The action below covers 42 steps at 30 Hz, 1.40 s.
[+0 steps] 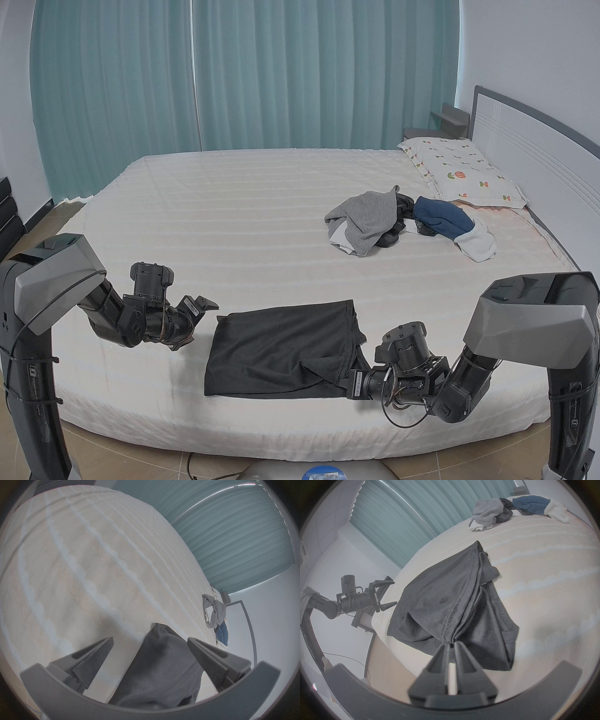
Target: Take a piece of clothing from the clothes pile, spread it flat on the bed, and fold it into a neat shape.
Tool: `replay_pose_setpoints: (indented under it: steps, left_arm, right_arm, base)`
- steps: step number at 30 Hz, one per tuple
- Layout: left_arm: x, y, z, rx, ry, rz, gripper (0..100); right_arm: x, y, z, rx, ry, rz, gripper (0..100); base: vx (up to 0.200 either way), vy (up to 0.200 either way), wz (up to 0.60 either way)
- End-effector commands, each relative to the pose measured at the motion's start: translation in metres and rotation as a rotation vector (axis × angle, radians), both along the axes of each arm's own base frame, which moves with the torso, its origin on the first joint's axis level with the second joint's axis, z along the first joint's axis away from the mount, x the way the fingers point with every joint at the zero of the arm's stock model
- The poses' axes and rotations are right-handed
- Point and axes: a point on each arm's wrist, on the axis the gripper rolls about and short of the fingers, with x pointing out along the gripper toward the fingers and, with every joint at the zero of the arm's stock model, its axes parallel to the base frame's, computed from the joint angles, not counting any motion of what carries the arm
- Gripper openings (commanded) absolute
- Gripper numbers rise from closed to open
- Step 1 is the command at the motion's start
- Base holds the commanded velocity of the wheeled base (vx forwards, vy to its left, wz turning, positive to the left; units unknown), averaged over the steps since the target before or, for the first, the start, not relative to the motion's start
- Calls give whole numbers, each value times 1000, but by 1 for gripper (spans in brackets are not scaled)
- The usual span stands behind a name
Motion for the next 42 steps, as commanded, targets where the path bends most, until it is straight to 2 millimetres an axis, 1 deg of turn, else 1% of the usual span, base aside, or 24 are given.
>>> replay_pose_setpoints:
  steps: [1,5,6,9,10,11,16,21,30,31,33,36,37,39,40,42]
  left_arm:
    - [0,0,0,-1,1,0,100]
    - [0,0,0,-1,1,0,100]
    - [0,0,0,-1,1,0,100]
    - [0,0,0,-1,1,0,100]
    - [0,0,0,-1,0,0,100]
    - [0,0,0,-1,0,0,100]
    - [0,0,0,-1,1,0,100]
    - [0,0,0,-1,0,0,100]
    - [0,0,0,-1,1,0,100]
    - [0,0,1,-3,-1,0,100]
    - [0,-1,1,-1,-2,-2,100]
    - [0,-2,0,-1,-2,-5,100]
    - [0,-3,0,-1,-2,-6,100]
    - [0,-3,0,-1,-2,-6,100]
    - [0,-3,-1,-1,0,-6,100]
    - [0,-3,0,-1,0,-6,100]
  right_arm:
    - [-3,-4,8,4,-8,-3,0]
    - [-7,-10,18,10,-17,-8,0]
    - [-12,-17,21,-1,-17,-8,0]
    - [-13,-20,21,-7,-13,-7,0]
    - [-14,-28,19,-23,-5,-10,0]
    - [-15,-32,18,-33,0,-14,0]
    - [-16,-45,11,-74,16,-13,0]
    - [-15,-48,11,-67,13,15,0]
    - [-13,-53,9,-108,1,35,0]
    - [-11,-54,10,-105,-4,30,100]
    - [-8,-54,14,-93,-24,27,100]
    - [10,-54,30,-45,-85,-4,100]
    - [14,-53,33,-36,-97,-9,100]
    - [14,-53,33,-36,-97,-9,100]
    - [37,-48,37,-3,-130,-34,100]
    - [57,-44,34,6,-117,-59,100]
  base:
    - [0,0,0]
    - [0,0,0]
    - [0,0,0]
    - [0,0,0]
    - [0,0,0]
    - [0,0,0]
    - [0,0,0]
    - [0,0,0]
    - [0,0,0]
    - [0,0,0]
    - [0,0,0]
    - [0,0,0]
    - [0,0,0]
    - [0,0,0]
    - [0,0,0]
    - [0,0,0]
